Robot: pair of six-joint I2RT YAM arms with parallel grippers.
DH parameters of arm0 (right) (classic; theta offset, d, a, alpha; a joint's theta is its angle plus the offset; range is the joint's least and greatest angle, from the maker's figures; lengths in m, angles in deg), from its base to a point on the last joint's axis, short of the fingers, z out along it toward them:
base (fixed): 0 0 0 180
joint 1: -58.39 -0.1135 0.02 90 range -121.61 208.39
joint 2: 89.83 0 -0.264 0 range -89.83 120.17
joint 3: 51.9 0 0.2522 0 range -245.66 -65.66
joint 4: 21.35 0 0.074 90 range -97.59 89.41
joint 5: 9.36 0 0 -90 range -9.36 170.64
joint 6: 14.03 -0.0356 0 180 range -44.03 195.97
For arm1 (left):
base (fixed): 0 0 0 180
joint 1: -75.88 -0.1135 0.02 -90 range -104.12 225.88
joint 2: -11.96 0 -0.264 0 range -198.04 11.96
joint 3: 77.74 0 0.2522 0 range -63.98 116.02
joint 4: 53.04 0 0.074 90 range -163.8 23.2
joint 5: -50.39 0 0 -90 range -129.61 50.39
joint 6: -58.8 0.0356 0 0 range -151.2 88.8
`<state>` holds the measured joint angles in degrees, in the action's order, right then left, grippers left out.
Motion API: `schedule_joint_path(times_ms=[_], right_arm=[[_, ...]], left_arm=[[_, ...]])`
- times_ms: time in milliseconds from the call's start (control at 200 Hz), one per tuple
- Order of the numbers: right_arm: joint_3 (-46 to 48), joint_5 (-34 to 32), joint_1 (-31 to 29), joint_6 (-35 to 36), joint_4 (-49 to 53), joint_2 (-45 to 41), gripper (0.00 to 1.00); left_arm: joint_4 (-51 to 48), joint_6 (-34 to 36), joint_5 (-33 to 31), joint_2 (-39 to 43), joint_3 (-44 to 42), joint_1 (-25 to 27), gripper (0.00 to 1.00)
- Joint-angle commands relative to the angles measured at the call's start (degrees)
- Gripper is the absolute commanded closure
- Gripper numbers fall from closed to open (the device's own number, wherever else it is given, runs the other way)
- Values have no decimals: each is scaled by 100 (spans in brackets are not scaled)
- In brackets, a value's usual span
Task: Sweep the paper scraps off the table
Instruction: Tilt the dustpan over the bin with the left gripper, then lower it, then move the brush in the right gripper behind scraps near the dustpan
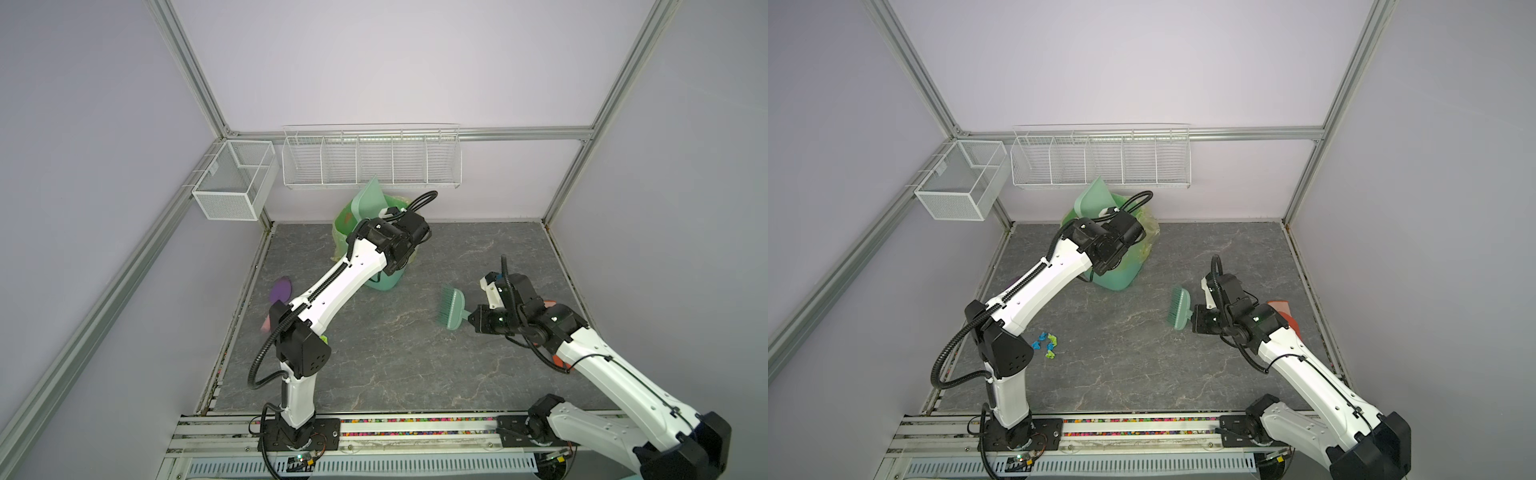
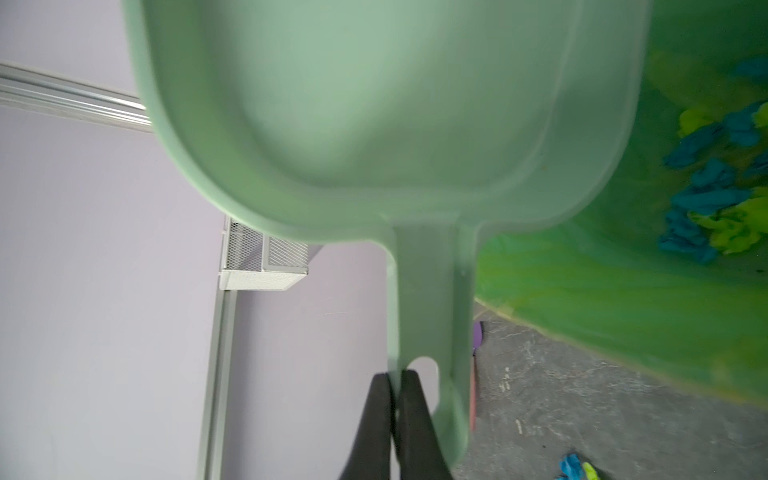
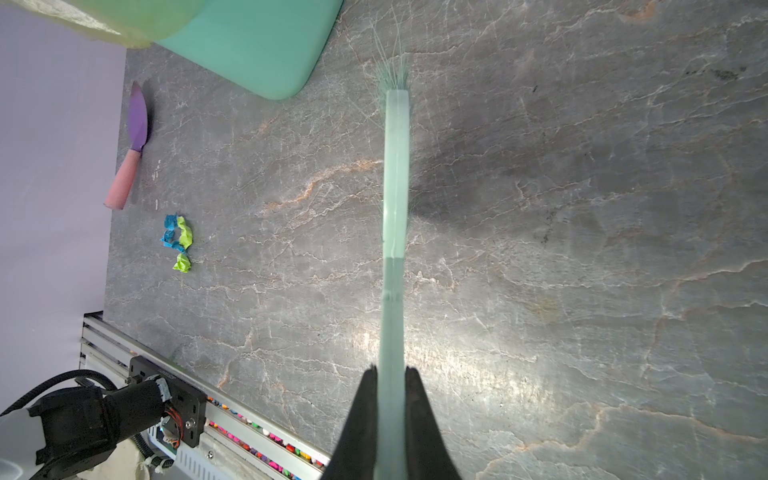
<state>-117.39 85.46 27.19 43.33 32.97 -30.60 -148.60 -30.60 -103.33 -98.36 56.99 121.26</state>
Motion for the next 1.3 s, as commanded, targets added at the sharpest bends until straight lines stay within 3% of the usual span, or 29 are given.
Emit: schedule_joint_path(times_ms=[0,300,575,660,1295], right_arm=[[-33,72,22,-53,-116,-9,93],[-33,233,26,-67,-9,-90,93],[-136,574,-62,-301,-250,-370,93],[-228,625,-199,-358,-296,-294,93],[-1069,421,-2033,-990,-1468,1270,93]], left_arm=[[-461,-419,727,186,329,-47,100],[-936,-1104,1704,327,873,-126,100],[-1232,-1852,2590,945,551,-135,100],[-949,-1846,2937,1373,53,-138,100],[-717,-2295,3362,2984,-2175,-292,100]])
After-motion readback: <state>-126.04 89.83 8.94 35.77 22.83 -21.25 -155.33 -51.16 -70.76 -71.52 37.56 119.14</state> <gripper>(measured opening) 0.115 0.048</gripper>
